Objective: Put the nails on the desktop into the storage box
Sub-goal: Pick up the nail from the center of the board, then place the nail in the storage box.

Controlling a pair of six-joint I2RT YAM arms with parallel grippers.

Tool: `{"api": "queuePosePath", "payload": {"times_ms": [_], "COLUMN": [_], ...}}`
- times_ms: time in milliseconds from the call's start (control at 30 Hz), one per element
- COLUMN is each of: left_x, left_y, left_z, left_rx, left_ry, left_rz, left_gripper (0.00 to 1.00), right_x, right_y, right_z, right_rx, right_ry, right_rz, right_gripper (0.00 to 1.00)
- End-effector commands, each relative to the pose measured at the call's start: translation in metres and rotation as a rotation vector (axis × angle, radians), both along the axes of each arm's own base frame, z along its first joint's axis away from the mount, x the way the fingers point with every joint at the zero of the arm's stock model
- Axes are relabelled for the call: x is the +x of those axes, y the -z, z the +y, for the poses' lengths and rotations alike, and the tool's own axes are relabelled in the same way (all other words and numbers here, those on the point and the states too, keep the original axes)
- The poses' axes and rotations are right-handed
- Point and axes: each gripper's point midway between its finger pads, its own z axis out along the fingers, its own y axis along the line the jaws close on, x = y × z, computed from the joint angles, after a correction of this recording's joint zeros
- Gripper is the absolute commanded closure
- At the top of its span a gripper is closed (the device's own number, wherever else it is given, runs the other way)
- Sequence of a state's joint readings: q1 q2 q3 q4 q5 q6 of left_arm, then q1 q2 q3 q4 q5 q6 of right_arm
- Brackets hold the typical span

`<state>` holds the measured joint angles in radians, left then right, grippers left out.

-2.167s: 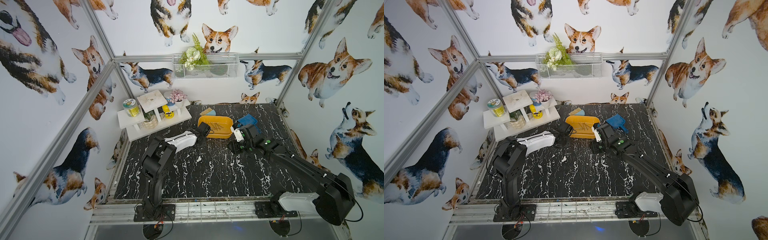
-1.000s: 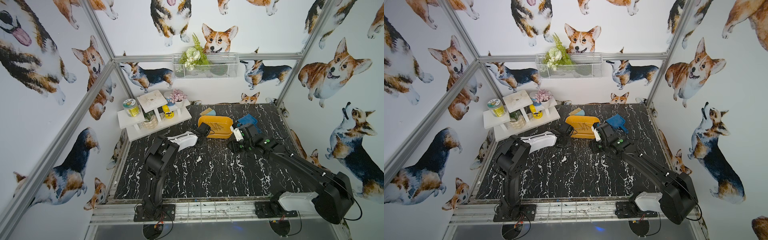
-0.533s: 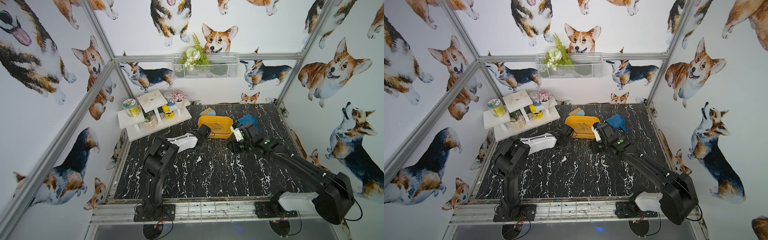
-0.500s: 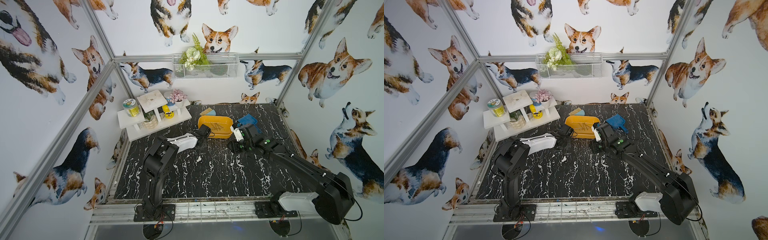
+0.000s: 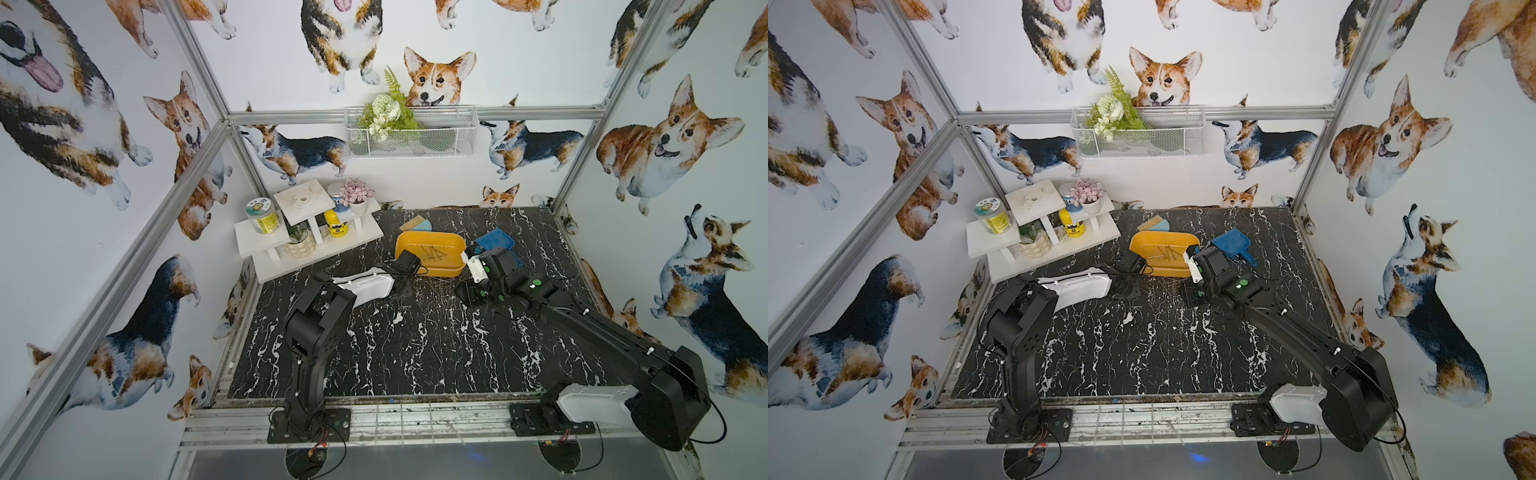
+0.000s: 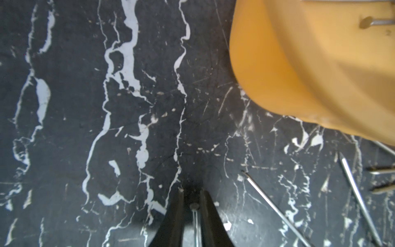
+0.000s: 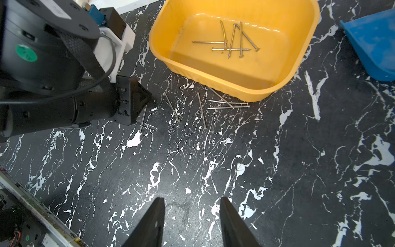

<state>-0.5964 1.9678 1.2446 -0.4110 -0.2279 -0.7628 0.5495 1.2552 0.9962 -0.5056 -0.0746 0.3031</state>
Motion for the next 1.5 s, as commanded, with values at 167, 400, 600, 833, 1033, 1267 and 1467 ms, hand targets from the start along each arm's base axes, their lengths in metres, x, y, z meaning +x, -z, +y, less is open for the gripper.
{"api": "queuePosePath", "payload": {"times_ms": [167, 400, 600, 833, 1033, 1267, 1467], "left_x": [-0.03, -0.031, -0.035, -0.028, -0.016, 0.011, 0.066], "left_y": [0.02, 0.022, 0.023, 0.001, -0.033, -0.089, -0.133], "left_z": [0.005, 0.001, 0.005, 0.005, 0.0, -0.01, -0.022], "left_rx": [0.024, 0.017, 0.021, 0.025, 0.013, -0.023, -0.076], "left_ry": [0.014, 0.015, 0.009, 0.02, 0.041, 0.064, 0.056], "left_rz": [0.127, 0.133, 0.137, 0.103, 0.051, -0.036, -0.112], "left_gripper": [0.82, 0.89, 0.94, 1.0, 1.0, 1.0, 1.0], "right_x": [0.006, 0.007, 0.007, 0.007, 0.006, 0.004, 0.0], "right_y": [-0.009, -0.009, -0.009, -0.009, -0.007, -0.007, -0.01], "right_z": [0.004, 0.003, 0.004, 0.004, 0.003, 0.001, -0.003], "right_rx": [0.027, 0.022, 0.025, 0.027, 0.026, 0.022, 0.018], "right_ry": [0.006, 0.01, 0.01, 0.007, 0.008, 0.012, 0.016], "right_rz": [-0.033, -0.035, -0.035, -0.035, -0.035, -0.038, -0.04], "right_gripper": [0.53, 0.53, 0.54, 0.54, 0.53, 0.53, 0.54]}}
